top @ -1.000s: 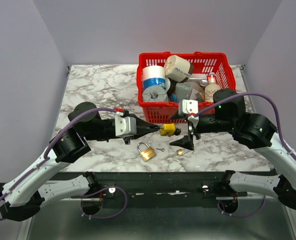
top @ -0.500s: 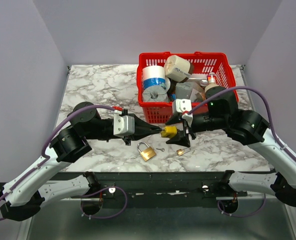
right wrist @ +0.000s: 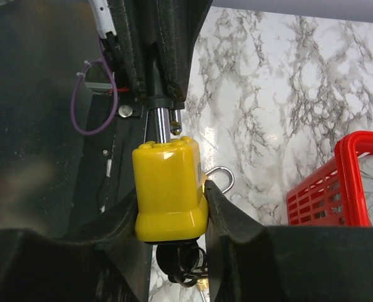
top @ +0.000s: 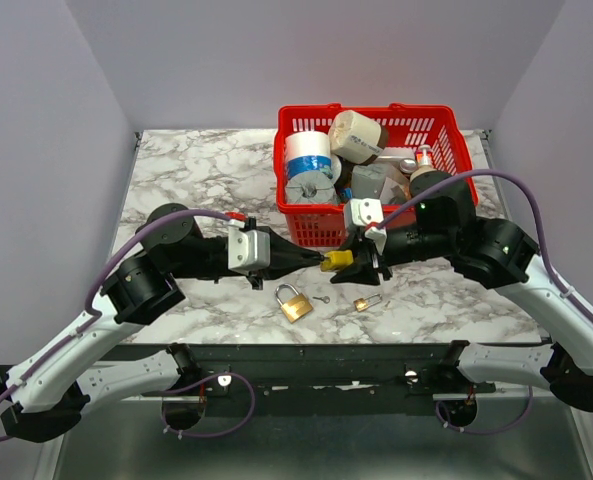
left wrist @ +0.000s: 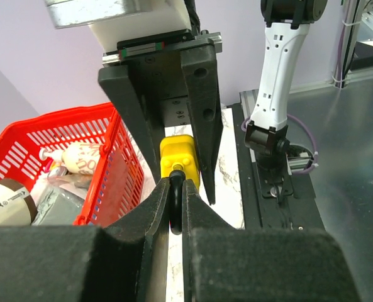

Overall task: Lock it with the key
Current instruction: Lock the lock.

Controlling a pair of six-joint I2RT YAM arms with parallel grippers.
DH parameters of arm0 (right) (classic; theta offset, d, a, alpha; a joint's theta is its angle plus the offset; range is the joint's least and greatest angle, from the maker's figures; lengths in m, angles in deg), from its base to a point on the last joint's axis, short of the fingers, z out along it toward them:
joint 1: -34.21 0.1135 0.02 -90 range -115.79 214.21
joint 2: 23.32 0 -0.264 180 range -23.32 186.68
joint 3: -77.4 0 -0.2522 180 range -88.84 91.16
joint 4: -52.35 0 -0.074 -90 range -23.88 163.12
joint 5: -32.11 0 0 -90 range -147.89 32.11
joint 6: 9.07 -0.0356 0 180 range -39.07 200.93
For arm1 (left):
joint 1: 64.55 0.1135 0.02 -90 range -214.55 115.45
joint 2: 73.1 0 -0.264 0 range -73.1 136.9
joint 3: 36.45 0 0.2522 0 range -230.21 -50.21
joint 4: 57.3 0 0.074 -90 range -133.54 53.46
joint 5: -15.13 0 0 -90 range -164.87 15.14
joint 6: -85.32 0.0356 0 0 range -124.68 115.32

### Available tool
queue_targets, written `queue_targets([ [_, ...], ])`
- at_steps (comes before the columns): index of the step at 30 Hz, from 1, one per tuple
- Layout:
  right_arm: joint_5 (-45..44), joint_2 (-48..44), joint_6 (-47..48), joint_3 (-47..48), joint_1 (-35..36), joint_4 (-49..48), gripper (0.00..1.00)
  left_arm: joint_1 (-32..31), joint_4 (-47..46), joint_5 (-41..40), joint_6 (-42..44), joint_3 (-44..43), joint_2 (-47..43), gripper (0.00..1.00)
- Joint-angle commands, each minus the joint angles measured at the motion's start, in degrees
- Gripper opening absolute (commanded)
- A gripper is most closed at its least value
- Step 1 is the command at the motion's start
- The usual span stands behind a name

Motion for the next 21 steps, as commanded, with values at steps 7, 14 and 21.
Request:
queue_targets([
  [7, -1.3, 0.4, -3.0, 1.9, 0.2, -1.0, 0.01, 2.2, 3.6, -2.3, -2.7, -3.7, 1.5, 0.52],
  [14, 0.2, 0.4, -5.6, 1.6, -1.3, -1.4, 0.01, 7.0, 11.4, 2.9, -4.8, -3.7, -1.1, 0.65],
  [21, 0.5, 1.1, -5.5, 1.4, -1.4, -1.5, 0.01, 7.7, 13.7, 4.7, -2.4, -4.4, -0.7, 0.55],
])
